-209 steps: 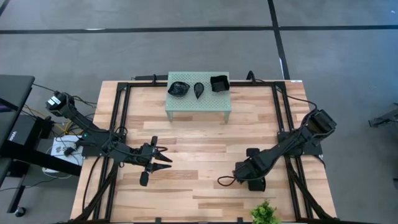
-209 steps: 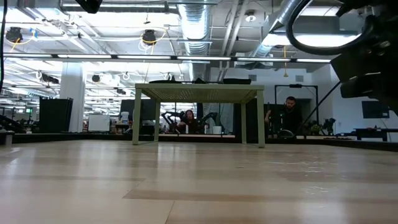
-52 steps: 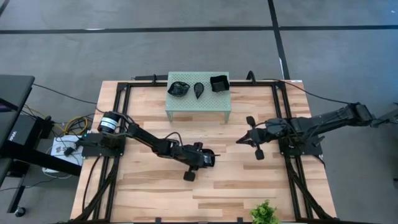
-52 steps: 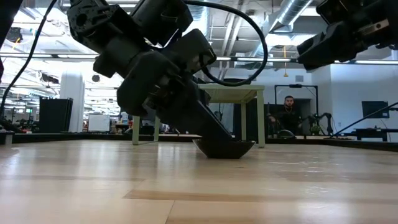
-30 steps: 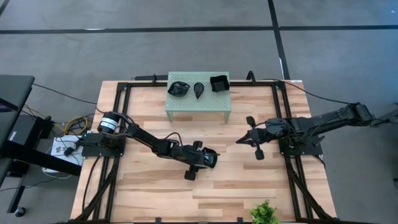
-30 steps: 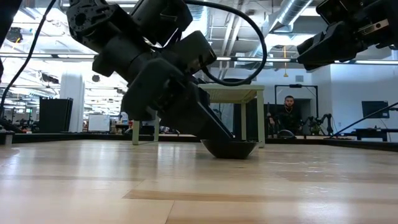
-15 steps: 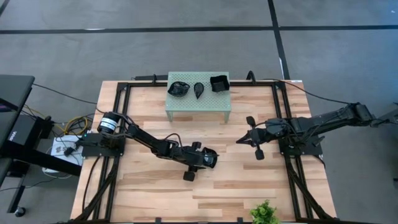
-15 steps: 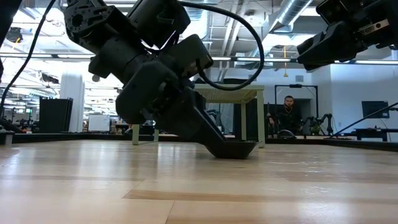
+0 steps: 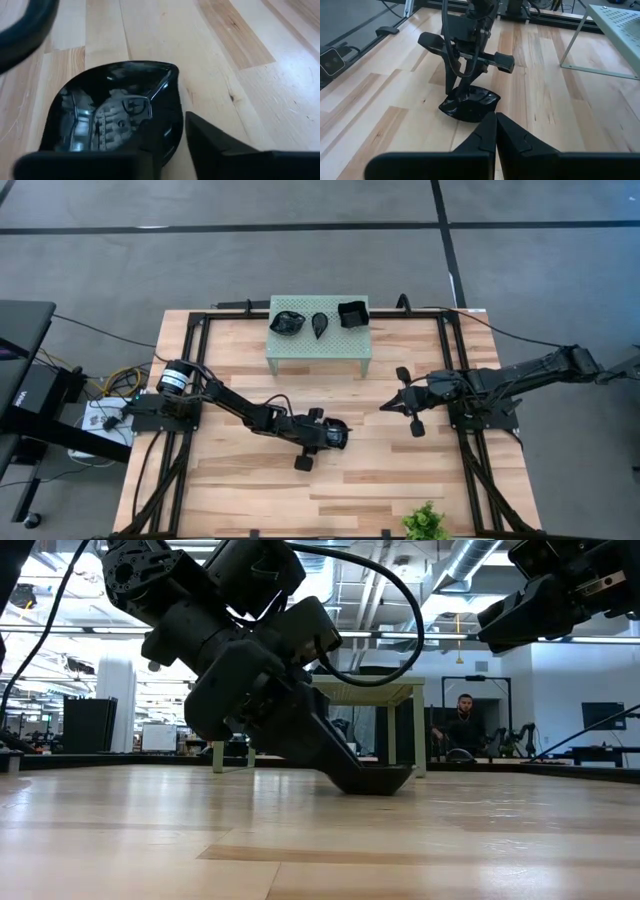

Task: Pick & Place Mini shaped plates
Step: Stack the bottom right leaf-shaped plate on top of the other leaf-shaped plate, then stack the leaf-shaped plate on top of the other leaf-shaped plates on the shelf, then return to Home Position

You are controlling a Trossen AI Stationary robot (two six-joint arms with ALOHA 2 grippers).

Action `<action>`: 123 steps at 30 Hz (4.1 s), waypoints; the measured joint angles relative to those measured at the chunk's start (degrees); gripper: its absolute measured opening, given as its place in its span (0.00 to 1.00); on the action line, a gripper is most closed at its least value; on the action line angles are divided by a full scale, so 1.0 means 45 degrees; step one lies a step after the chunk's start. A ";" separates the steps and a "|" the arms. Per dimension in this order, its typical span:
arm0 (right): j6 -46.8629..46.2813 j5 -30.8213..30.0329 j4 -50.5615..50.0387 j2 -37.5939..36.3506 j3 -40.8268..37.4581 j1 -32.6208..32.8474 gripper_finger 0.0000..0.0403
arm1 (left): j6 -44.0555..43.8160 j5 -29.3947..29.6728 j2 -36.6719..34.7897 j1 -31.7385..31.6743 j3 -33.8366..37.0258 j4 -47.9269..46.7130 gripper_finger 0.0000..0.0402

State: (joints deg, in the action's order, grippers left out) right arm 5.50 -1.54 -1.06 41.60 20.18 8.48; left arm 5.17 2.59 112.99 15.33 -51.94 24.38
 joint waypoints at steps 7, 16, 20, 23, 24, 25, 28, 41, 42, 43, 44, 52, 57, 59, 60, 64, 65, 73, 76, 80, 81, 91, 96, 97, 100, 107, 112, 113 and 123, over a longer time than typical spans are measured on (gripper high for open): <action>0.0000 0.0000 -0.0005 0.0000 0.0000 0.0002 0.00 | 0.0153 0.0030 -0.0243 0.0179 -0.0024 -0.0057 0.02; 0.0000 0.0000 -0.0005 0.0000 0.0000 0.0002 0.00 | 0.2038 0.1252 -0.5420 0.0428 -0.0015 -0.3868 0.02; 0.0005 0.0000 0.0010 -0.0005 0.0000 0.0002 0.00 | 0.3611 0.2522 -0.8089 -0.0266 -0.0029 -0.5536 0.01; 0.0003 -0.0002 0.0044 -0.0005 0.0000 0.0002 0.00 | 0.4108 0.2926 -0.9627 -0.1344 -0.0029 -0.6342 0.02; 0.0005 0.0000 0.0049 -0.0005 0.0000 0.0002 0.00 | 0.3957 0.3204 -1.0008 -0.1734 -0.0029 -0.6363 0.02; 0.0005 0.0000 0.0049 -0.0005 0.0000 0.0002 0.00 | 0.3634 0.3574 -1.0342 -0.2146 -0.0029 -0.6357 0.02; 0.0005 0.0000 0.0049 -0.0005 0.0000 0.0002 0.00 | 0.2188 0.4377 -1.0932 -0.3388 -0.0025 -0.6394 0.02; 0.0010 -0.0005 0.0040 -0.0005 0.0000 0.0002 0.00 | -0.1675 0.8290 -0.8889 -0.4940 0.0010 -0.4999 0.02; 0.0048 -0.0005 0.0040 -0.0005 0.0000 -0.0003 0.00 | -0.1914 0.8518 -0.8711 -0.4949 0.0010 -0.4807 0.02; 0.0113 -0.0007 0.0050 -0.0005 0.0000 -0.0003 0.00 | -0.2140 0.8647 -0.8548 -0.4998 0.0010 -0.4475 0.02; 0.0137 -0.0005 0.0039 -0.0005 0.0000 -0.0003 0.00 | -0.2394 0.8735 -0.8401 -0.5038 0.0010 -0.4273 0.02; 0.0141 -0.0005 0.0041 -0.0005 0.0000 -0.0003 0.00 | -0.3966 0.8864 -0.7215 -0.5556 0.0005 -0.4141 0.03; 0.0137 -0.0005 0.0015 -0.0005 0.0000 -0.0001 0.00 | -0.3939 0.8853 -0.7139 -0.5573 -0.0005 -0.3936 0.04; 0.0136 -0.0005 0.0000 -0.0005 0.0000 -0.0003 0.00 | -0.3934 0.8932 -0.7179 -0.5575 -0.0005 -0.3923 0.04; 0.0136 -0.0005 -0.0005 -0.0005 0.0000 0.0000 0.00 | -0.3934 0.9107 -0.7200 -0.5576 -0.0005 -0.3946 0.04; 0.0131 -0.0005 -0.0005 -0.0005 0.0000 -0.0002 0.00 | -0.3934 0.9651 -0.7223 -0.5664 -0.0005 -0.3963 0.08; 0.0131 -0.0005 -0.0005 -0.0005 0.0000 -0.0002 0.00 | -0.3934 0.9617 -0.7223 -0.5698 -0.0005 -0.3968 0.09; 0.0131 -0.0005 -0.0010 -0.0005 0.0000 0.0002 0.00 | -0.3933 0.9229 -0.7174 -0.5825 -0.0005 -0.3956 0.25; 0.0192 -0.0005 -0.0005 -0.0005 0.0000 -0.0003 0.00 | -0.3795 0.9219 -0.7174 -0.5641 -0.0005 -0.3597 0.29; 0.0195 -0.0005 -0.0005 -0.0005 0.0000 -0.0003 0.00 | -0.3005 0.8198 -0.7192 -0.5112 -0.0005 -0.2952 0.30; 0.0194 -0.0005 -0.0005 -0.0005 0.0000 0.0002 0.00 | -0.2852 0.7762 -0.7272 -0.4928 -0.0005 -0.2919 0.30; 0.1203 -0.0560 0.0023 -0.0022 0.0009 -0.0115 0.00 | -0.1103 0.6657 -0.9504 -0.2237 -0.0009 -0.4402 0.26; -0.1816 -0.2021 0.0034 -0.0424 0.0831 -0.0419 0.00 | -0.1098 0.7299 -1.1769 -0.0812 -0.0010 -0.6656 0.25; -0.2471 -0.2001 -0.0324 -0.0620 0.1172 -0.0488 0.00 | -0.1132 0.7564 -1.2259 -0.0515 -0.0010 -0.7236 0.25; -0.2208 -0.1672 -0.1485 -0.1287 0.1912 -0.0445 0.00 | -0.1299 0.8264 -1.3754 0.0390 0.0379 -0.8068 0.25; -0.1619 -0.1664 -0.2917 -0.2915 0.1874 -0.0032 0.00 | -0.2187 0.8507 -1.7385 0.1874 0.3889 -0.7105 0.25; -0.1197 -0.1676 -0.2365 -0.4560 0.0548 -0.0302 0.00 | -0.2092 0.9323 -1.9817 0.1991 0.6574 -0.5147 0.25; -0.1142 -0.1676 -0.2203 -0.4963 0.0272 -0.0403 0.00 | -0.1917 0.9360 -2.0285 0.1987 0.6925 -0.4971 0.25; -0.1029 -0.1661 -0.2484 -0.8939 -0.1643 -0.0853 0.00 | -0.1211 0.9037 -2.4878 0.1996 0.9338 -0.4771 0.25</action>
State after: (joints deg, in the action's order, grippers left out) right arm 0.87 -9.02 -12.24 1.38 12.79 4.64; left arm -0.28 43.26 1.04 24.32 -9.92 2.91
